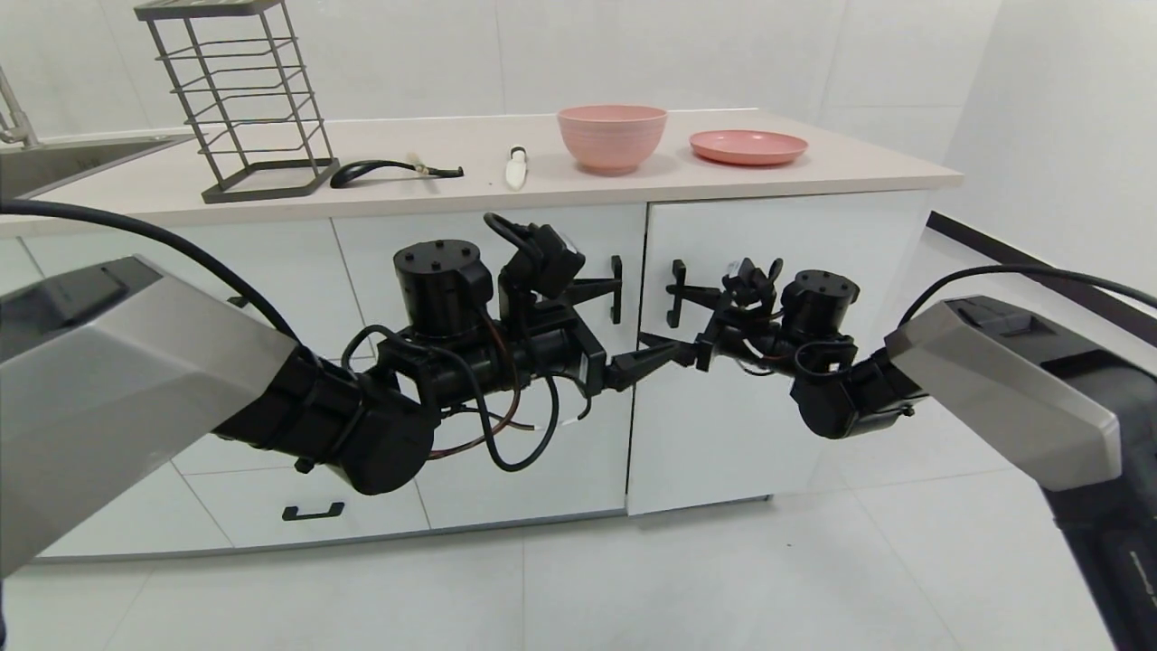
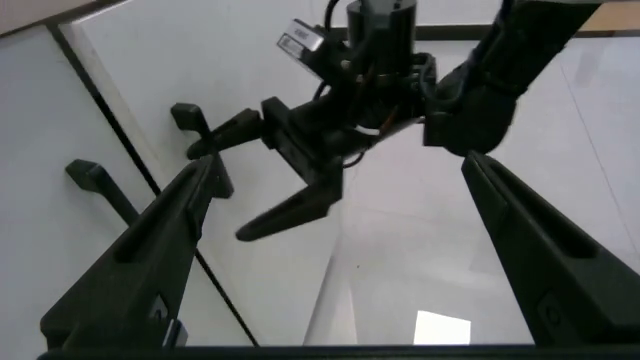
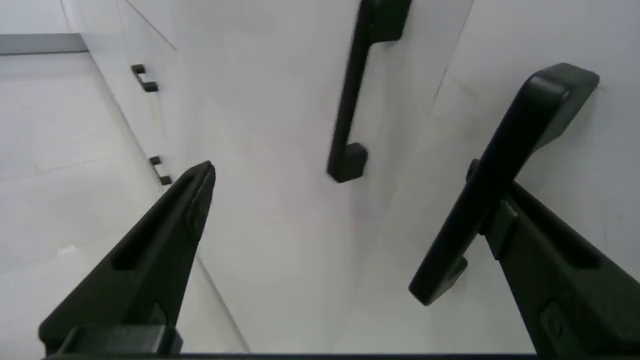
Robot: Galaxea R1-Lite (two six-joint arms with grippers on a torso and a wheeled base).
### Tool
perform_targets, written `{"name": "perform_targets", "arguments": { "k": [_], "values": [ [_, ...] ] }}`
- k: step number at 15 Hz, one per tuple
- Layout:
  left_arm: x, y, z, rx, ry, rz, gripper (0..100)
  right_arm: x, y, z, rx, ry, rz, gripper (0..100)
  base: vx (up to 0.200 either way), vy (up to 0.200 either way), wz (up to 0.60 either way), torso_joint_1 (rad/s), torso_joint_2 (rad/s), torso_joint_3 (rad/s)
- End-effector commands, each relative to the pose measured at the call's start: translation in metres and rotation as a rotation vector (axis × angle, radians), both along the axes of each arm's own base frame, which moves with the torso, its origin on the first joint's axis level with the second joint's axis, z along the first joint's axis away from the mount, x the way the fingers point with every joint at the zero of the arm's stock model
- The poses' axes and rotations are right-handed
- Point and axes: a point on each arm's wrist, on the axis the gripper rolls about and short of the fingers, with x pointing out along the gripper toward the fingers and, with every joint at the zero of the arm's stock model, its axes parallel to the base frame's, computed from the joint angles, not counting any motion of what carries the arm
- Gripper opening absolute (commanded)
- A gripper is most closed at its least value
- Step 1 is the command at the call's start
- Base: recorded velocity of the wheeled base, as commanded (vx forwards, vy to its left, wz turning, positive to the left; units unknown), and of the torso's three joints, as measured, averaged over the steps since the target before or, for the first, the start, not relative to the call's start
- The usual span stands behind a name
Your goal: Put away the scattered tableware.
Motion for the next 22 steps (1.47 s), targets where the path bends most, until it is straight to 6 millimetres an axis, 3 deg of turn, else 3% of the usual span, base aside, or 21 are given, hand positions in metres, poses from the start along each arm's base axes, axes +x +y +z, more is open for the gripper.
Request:
{"name": "perform_targets", "arguments": {
  "k": [1, 6, 10, 14, 18, 22],
  "values": [
    [0.006, -0.007, -0.005, 0.000, 0.000, -0.004, 100, -0.027, -0.005, 0.019, 0.002, -0.010, 0.035, 100, 0.000, 0.000, 0.00, 0.000, 0.00, 0.000],
    [0.026, -0.038, -0.006, -0.020, -0.014, -0.027, 100, -0.079, -0.019, 0.024, -0.007, 0.019, 0.071, 100, 0.000, 0.000, 0.00, 0.000, 0.00, 0.000],
    [0.054, -0.058, 0.007, -0.045, -0.043, 0.008, 100, -0.103, -0.029, 0.030, -0.006, 0.015, 0.089, 100, 0.000, 0.000, 0.00, 0.000, 0.00, 0.000],
    [0.054, -0.077, 0.000, -0.041, -0.036, -0.020, 100, -0.107, -0.031, 0.028, -0.004, 0.009, 0.087, 100, 0.000, 0.000, 0.00, 0.000, 0.00, 0.000],
    [0.032, -0.109, 0.009, -0.064, -0.064, -0.130, 100, -0.106, -0.033, 0.029, -0.001, 0.002, 0.080, 100, 0.000, 0.000, 0.00, 0.000, 0.00, 0.000],
    [0.033, -0.107, 0.010, -0.069, -0.071, -0.126, 100, -0.097, -0.055, 0.028, -0.002, -0.004, 0.014, 100, 0.000, 0.000, 0.00, 0.000, 0.00, 0.000]
  ]
}}
